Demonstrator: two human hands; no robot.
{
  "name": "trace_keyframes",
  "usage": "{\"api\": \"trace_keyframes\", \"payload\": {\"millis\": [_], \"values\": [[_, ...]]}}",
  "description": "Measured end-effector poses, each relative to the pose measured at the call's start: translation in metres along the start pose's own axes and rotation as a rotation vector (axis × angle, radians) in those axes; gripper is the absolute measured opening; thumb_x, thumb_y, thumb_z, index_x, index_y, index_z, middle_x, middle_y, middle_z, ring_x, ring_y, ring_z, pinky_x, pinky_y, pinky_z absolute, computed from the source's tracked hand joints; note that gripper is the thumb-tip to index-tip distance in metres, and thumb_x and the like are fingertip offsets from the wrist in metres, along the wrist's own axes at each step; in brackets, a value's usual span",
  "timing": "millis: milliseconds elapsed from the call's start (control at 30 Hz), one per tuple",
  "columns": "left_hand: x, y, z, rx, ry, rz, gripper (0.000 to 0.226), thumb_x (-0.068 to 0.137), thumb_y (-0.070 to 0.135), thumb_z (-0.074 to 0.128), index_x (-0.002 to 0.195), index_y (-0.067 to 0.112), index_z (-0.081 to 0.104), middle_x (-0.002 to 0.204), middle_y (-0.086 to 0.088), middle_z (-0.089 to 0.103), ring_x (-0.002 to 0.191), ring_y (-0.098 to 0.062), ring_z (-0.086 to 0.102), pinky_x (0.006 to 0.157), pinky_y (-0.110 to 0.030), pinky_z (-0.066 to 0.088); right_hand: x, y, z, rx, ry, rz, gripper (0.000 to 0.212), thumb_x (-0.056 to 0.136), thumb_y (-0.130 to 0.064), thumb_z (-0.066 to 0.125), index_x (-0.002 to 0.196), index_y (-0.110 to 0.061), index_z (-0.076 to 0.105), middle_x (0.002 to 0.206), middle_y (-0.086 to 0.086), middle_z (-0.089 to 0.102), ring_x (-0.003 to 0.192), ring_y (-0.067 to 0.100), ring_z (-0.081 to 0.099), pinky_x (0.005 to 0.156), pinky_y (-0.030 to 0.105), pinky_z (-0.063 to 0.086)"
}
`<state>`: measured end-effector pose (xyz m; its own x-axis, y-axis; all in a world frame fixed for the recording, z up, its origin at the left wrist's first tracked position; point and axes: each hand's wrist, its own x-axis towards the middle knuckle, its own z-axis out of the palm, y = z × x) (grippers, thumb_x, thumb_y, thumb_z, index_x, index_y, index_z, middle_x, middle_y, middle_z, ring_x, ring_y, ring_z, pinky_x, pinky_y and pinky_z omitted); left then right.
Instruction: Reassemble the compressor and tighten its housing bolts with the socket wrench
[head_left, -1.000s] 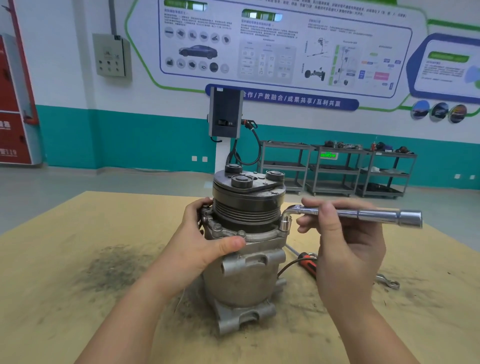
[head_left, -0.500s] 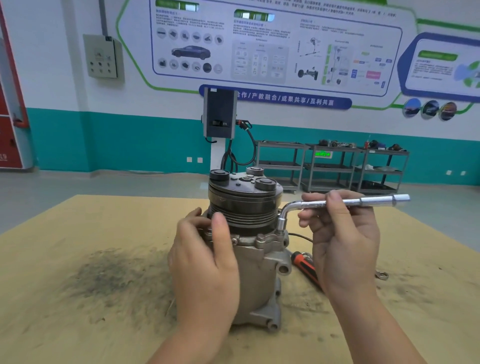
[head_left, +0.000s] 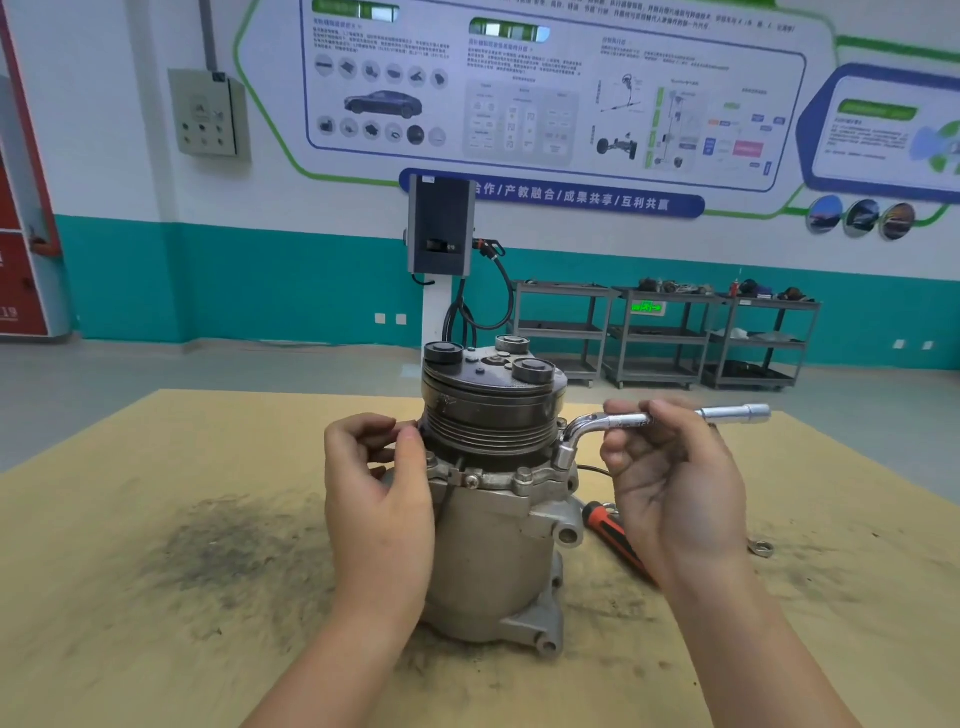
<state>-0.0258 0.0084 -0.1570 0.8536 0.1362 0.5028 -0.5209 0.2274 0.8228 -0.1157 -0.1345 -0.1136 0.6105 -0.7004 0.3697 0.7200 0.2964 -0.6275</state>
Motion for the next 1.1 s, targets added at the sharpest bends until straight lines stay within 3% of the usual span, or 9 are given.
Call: {"api": "trace_keyframes", "payload": {"millis": [100, 233, 400, 533, 600, 733, 833, 933, 1100], "values": [[0.006, -0.001, -0.003, -0.069, 0.001, -0.063, 0.017, 0.093, 0.019, 0.064, 0.088, 0.034, 0.057, 0.089, 0.009, 0.066, 0.082, -0.009, 0.063, 0.071, -0.025, 0.047, -0.017, 0.009, -0.001, -0.099, -0.013, -0.296, 0.024, 0.091, 0.002, 0.048, 0.076, -0.014, 0.058, 0.072, 0.016, 0.07, 0.051, 0.022, 0.059, 0.05, 0.024, 0.049], [0.022, -0.001, -0.012, -0.144, -0.096, -0.188, 0.023, 0.086, 0.014, 0.072, 0.077, 0.034, 0.07, 0.081, 0.007, 0.072, 0.079, -0.012, 0.067, 0.072, -0.045, 0.051, -0.041, 0.025, 0.0, -0.496, -0.081, -0.694, 0.013, 0.092, -0.019, 0.057, 0.093, -0.028, 0.067, 0.085, -0.001, 0.071, 0.069, 0.013, 0.066, 0.064, 0.02, 0.053], [0.025, -0.004, -0.014, -0.139, -0.128, -0.257, 0.015, 0.084, 0.022, 0.075, 0.071, 0.028, 0.069, 0.067, 0.006, 0.069, 0.059, -0.01, 0.062, 0.055, -0.03, 0.051, -0.043, 0.028, 0.008, -0.762, -0.163, -0.822, 0.018, 0.097, -0.034, 0.052, 0.097, -0.023, 0.066, 0.09, -0.005, 0.063, 0.084, 0.008, 0.063, 0.076, 0.016, 0.049], [0.02, -0.003, -0.011, -0.058, -0.075, -0.207, 0.01, 0.088, 0.028, 0.072, 0.088, 0.018, 0.069, 0.09, -0.007, 0.073, 0.09, -0.03, 0.069, 0.082, -0.052, 0.055, -0.046, 0.03, 0.021, -1.036, -0.258, -0.95, 0.024, 0.097, -0.028, 0.051, 0.094, -0.009, 0.065, 0.089, 0.004, 0.053, 0.086, -0.003, 0.048, 0.081, 0.005, 0.038], [0.017, -0.002, -0.01, -0.018, -0.063, -0.171, 0.009, 0.09, 0.026, 0.07, 0.09, 0.017, 0.067, 0.096, -0.009, 0.07, 0.096, -0.033, 0.066, 0.089, -0.05, 0.053, -0.045, 0.027, 0.023, -1.053, -0.281, -0.92, 0.025, 0.093, -0.024, 0.053, 0.092, -0.004, 0.068, 0.089, 0.002, 0.054, 0.083, -0.001, 0.05, 0.079, 0.007, 0.042], [0.0, 0.007, -0.007, 0.072, 0.006, -0.057, 0.008, 0.09, 0.022, 0.069, 0.084, 0.021, 0.064, 0.09, -0.001, 0.066, 0.089, -0.015, 0.061, 0.071, -0.007, 0.041, -0.045, 0.011, 0.025, -0.621, -0.074, -0.619, 0.009, 0.099, -0.025, 0.049, 0.095, -0.024, 0.057, 0.083, -0.002, 0.068, 0.068, 0.012, 0.067, 0.066, 0.022, 0.055], [-0.013, 0.012, -0.001, 0.067, 0.056, -0.027, 0.017, 0.088, 0.017, 0.07, 0.077, 0.024, 0.06, 0.086, 0.0, 0.064, 0.082, -0.003, 0.059, 0.07, -0.006, 0.04, -0.042, 0.004, 0.024, -0.346, 0.051, -0.405, 0.011, 0.102, -0.017, 0.041, 0.094, -0.017, 0.05, 0.082, 0.006, 0.071, 0.059, 0.015, 0.066, 0.058, 0.023, 0.055], [-0.015, 0.013, 0.0, 0.056, 0.062, -0.012, 0.019, 0.089, 0.017, 0.07, 0.076, 0.024, 0.058, 0.087, 0.001, 0.063, 0.082, 0.0, 0.058, 0.072, -0.006, 0.04, -0.038, 0.0, 0.019, -0.312, 0.048, -0.35, 0.016, 0.103, -0.01, 0.037, 0.093, -0.013, 0.048, 0.079, 0.008, 0.071, 0.056, 0.017, 0.064, 0.056, 0.025, 0.054], [-0.015, 0.013, -0.002, 0.003, -0.028, 0.041, 0.009, 0.091, 0.032, 0.06, 0.084, 0.029, 0.056, 0.098, 0.0, 0.058, 0.091, -0.016, 0.057, 0.074, -0.018, 0.045, -0.03, -0.008, 0.016, -0.186, 0.033, -0.185, 0.022, 0.102, -0.005, 0.037, 0.085, -0.01, 0.052, 0.071, 0.012, 0.07, 0.047, 0.018, 0.061, 0.048, 0.025, 0.051]]}}
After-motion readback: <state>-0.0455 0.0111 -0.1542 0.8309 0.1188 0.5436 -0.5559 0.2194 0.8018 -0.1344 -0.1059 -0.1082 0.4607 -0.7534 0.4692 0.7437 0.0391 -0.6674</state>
